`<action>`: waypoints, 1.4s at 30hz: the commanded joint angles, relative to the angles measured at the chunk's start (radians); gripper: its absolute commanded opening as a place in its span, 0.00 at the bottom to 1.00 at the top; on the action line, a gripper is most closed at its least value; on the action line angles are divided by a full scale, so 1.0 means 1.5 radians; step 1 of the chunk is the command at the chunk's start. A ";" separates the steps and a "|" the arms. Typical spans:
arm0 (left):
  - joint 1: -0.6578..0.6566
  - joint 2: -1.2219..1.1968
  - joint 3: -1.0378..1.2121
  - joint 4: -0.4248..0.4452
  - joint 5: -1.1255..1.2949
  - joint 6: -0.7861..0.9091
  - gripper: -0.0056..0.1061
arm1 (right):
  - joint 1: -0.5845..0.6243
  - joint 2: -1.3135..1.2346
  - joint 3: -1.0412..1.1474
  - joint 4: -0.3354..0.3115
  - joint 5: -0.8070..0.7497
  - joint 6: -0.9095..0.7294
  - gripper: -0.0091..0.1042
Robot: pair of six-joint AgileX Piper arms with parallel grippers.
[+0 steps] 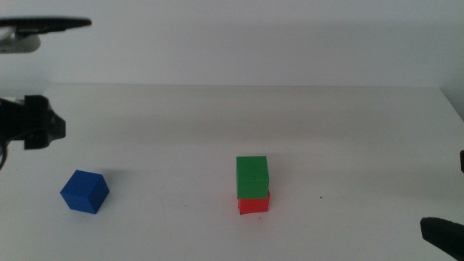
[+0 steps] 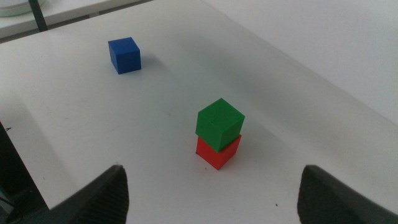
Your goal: Stack red cubes first, then green, then blue cubes in a specific spot.
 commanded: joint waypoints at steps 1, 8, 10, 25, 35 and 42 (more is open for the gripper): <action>0.000 0.018 -0.010 -0.008 -0.009 -0.028 0.89 | -0.003 -0.003 0.002 0.000 -0.009 -0.002 0.84; 0.002 0.108 -0.103 0.038 0.070 -0.024 0.89 | -0.003 -0.003 0.002 0.000 -0.009 -0.002 0.84; 0.016 0.134 -0.137 0.045 0.085 -0.024 0.89 | -0.003 -0.003 0.002 0.000 -0.009 -0.002 0.84; 0.194 0.344 -0.241 -0.182 0.207 0.452 0.89 | -0.003 -0.003 0.002 0.000 -0.009 -0.002 0.84; 0.105 0.440 -0.240 -0.042 0.203 0.336 0.89 | -0.003 -0.003 0.002 0.000 -0.009 -0.002 0.84; 0.097 0.488 -0.226 -0.050 0.196 0.287 0.89 | -0.003 -0.003 0.002 0.000 -0.009 -0.002 0.84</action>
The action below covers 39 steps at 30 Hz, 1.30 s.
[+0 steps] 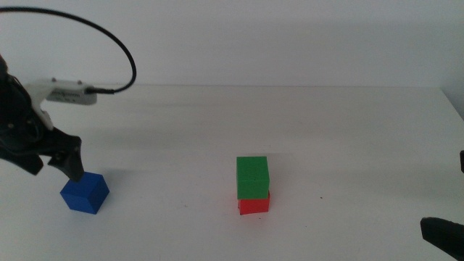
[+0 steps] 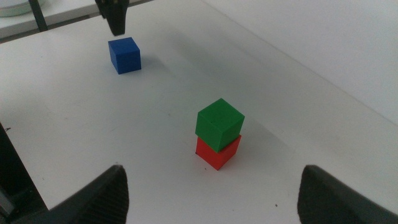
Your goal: Stack red cubes first, then green, then blue cubes in a specific spot.
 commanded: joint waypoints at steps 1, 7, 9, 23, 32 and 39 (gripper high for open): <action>-0.013 0.006 0.009 0.005 -0.009 -0.025 0.89 | -0.003 -0.003 0.002 -0.001 -0.009 -0.002 0.84; -0.044 0.014 0.034 0.027 -0.055 -0.045 0.89 | -0.003 -0.003 0.002 -0.001 -0.009 -0.002 0.84; -0.050 0.019 0.042 0.028 -0.069 -0.047 0.89 | -0.003 -0.003 0.002 -0.001 -0.009 -0.002 0.84; -0.052 0.068 0.050 0.020 -0.086 -0.047 0.89 | -0.003 -0.003 0.002 -0.001 -0.009 -0.002 0.84; -0.052 0.078 0.050 0.016 -0.099 -0.052 0.86 | -0.003 -0.003 0.002 -0.001 -0.009 -0.002 0.84; -0.052 0.079 0.050 0.016 -0.104 -0.053 0.63 | -0.003 -0.003 0.002 -0.001 -0.009 -0.002 0.84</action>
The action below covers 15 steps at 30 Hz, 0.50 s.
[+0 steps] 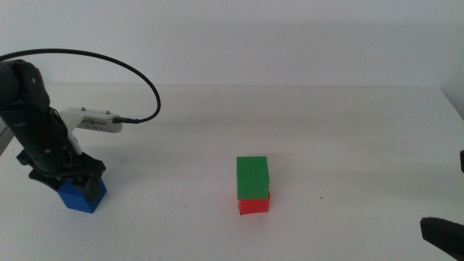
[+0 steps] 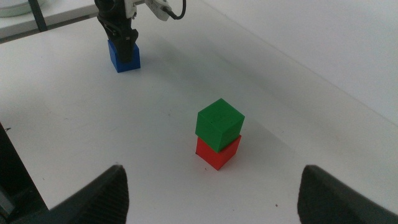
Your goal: Stack red cubes first, then green, then blue cubes in a specific spot.
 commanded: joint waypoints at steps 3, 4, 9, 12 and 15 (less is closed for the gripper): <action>-0.002 -0.003 0.001 -0.008 -0.010 -0.019 0.45 | -0.003 -0.003 0.002 -0.001 -0.008 -0.002 0.84; -0.002 -0.005 0.000 -0.017 -0.006 -0.023 0.39 | -0.003 -0.003 0.002 -0.001 -0.008 -0.002 0.84; -0.012 -0.059 0.000 -0.035 0.021 -0.075 0.21 | -0.003 -0.003 0.002 -0.001 -0.008 -0.002 0.84; -0.061 -0.121 -0.012 -0.010 0.029 -0.184 0.18 | -0.003 -0.003 0.002 -0.001 -0.008 -0.002 0.84; -0.150 -0.145 -0.062 0.080 0.084 -0.331 0.17 | -0.003 -0.003 0.002 -0.001 -0.008 -0.002 0.84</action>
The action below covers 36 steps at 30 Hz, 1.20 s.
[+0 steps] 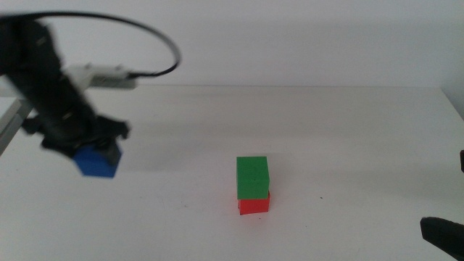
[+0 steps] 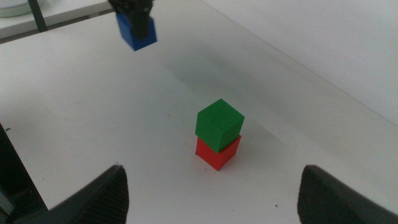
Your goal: Stack red cubes first, then green, then blue cubes in a specific spot.
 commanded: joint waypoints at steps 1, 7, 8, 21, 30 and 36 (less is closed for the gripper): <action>-0.070 -0.016 -0.047 0.067 0.055 -0.128 0.17 | -0.003 -0.003 0.002 -0.001 -0.008 -0.002 0.84; -0.261 0.000 -0.180 0.122 0.089 -0.347 0.17 | -0.003 -0.003 0.002 -0.001 -0.008 -0.002 0.84; -0.291 0.000 -0.191 0.126 0.089 -0.384 0.17 | -0.003 -0.003 0.002 -0.001 -0.008 -0.002 0.84; -0.439 0.085 -0.301 0.149 0.089 -0.543 0.17 | -0.003 -0.003 0.002 -0.001 -0.008 -0.002 0.84; -0.437 0.138 -0.348 0.135 0.089 -0.569 0.17 | -0.003 -0.003 0.002 -0.001 -0.008 -0.002 0.84; -0.437 0.146 -0.344 0.117 0.089 -0.587 0.17 | -0.003 -0.003 0.002 -0.001 -0.008 -0.002 0.84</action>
